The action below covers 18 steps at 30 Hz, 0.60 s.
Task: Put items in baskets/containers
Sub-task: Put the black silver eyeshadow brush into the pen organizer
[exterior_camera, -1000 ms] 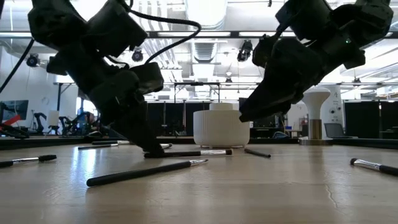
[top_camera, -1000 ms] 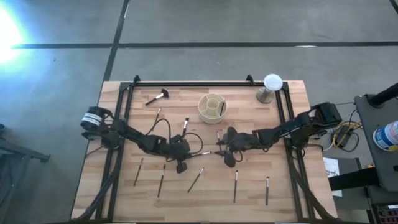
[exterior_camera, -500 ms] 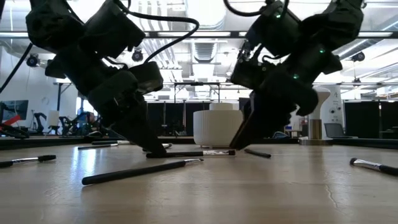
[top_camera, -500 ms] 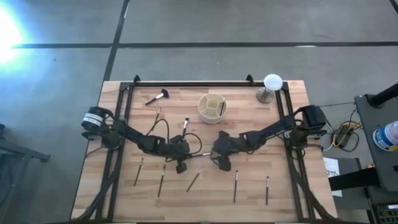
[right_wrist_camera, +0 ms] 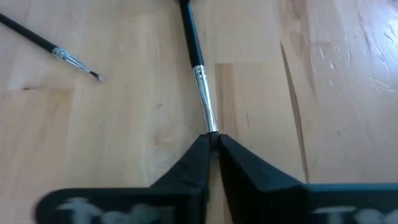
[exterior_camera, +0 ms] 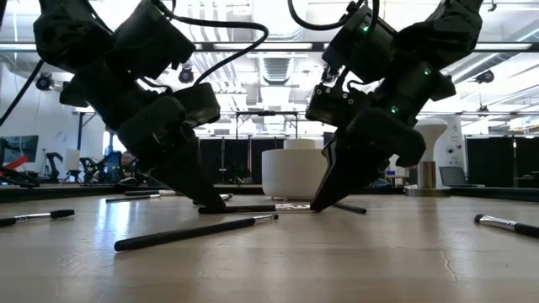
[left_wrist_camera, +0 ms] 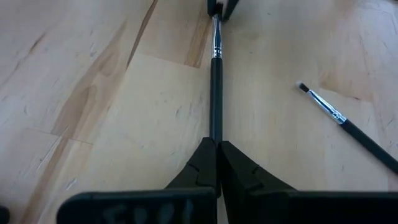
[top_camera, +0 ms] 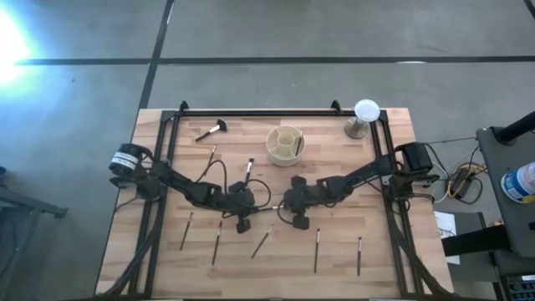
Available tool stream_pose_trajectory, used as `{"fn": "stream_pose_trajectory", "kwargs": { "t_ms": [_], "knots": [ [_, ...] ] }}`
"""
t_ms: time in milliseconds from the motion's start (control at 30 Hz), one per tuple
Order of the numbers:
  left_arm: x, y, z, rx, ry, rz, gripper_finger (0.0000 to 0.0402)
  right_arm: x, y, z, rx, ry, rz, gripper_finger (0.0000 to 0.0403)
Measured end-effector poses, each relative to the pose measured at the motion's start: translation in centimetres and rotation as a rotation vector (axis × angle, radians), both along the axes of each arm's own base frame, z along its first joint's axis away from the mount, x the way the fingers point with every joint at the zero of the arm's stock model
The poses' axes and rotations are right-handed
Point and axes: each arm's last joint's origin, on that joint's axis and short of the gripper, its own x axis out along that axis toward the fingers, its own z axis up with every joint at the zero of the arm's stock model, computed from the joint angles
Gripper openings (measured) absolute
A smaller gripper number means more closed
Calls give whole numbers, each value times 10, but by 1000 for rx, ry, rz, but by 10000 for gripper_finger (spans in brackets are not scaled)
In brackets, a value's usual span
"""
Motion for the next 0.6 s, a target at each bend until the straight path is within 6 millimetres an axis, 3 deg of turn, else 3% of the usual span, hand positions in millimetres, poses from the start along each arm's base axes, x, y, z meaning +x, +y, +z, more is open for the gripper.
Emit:
{"fn": "stream_pose_trajectory", "kwargs": {
  "t_ms": [133, 400, 600],
  "knots": [
    [1, 0, 3, -18, -6, -8, 8, 0, 0, 2, -10, 0, -6, 10],
    [13, -3, 40, -3, 44, -72, 90, 11, 1, 25, -43, 6, 12, 8],
    [21, -5, 53, 16, 38, -96, 116, 21, 3, 41, -79, -11, 30, 8]
  ]
}}
